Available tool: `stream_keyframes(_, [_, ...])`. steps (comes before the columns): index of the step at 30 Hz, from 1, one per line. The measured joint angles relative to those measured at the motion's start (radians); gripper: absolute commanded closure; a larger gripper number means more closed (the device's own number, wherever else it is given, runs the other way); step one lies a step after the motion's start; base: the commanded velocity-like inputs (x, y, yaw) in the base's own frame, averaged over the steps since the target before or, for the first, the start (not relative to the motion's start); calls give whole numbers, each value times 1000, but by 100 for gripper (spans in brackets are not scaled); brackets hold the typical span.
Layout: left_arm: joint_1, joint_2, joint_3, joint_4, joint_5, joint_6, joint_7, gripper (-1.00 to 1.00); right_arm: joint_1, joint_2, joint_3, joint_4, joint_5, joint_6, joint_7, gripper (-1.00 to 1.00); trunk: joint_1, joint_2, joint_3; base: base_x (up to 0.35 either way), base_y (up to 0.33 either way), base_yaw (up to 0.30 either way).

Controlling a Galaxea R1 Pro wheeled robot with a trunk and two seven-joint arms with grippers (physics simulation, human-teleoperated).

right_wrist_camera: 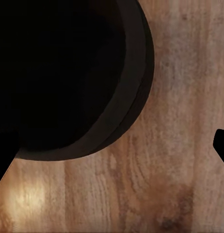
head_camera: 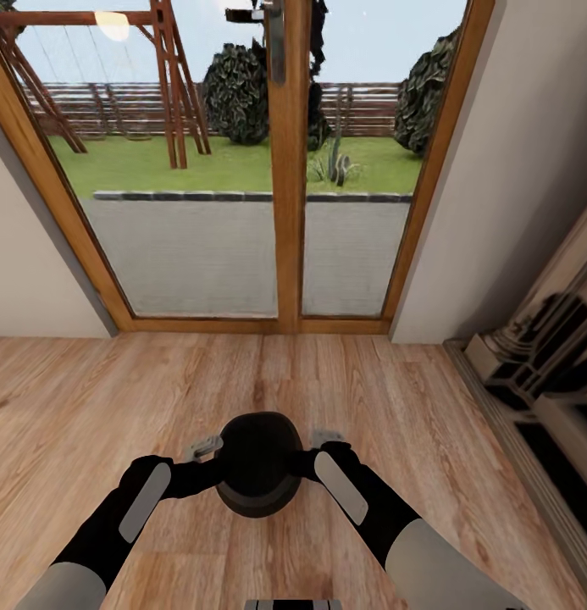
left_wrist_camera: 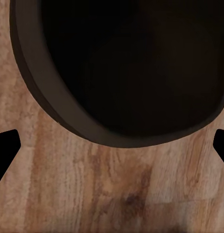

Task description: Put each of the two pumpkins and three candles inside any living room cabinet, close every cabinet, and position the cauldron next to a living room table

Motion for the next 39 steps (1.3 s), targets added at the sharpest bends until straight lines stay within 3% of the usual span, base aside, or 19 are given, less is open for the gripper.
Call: stream_keyframes(39, [0, 0, 1, 1, -4, -1, 2, -100, 0, -1, 1, 9, 0, -3, 0, -100, 0, 0, 0, 92, 27, 0])
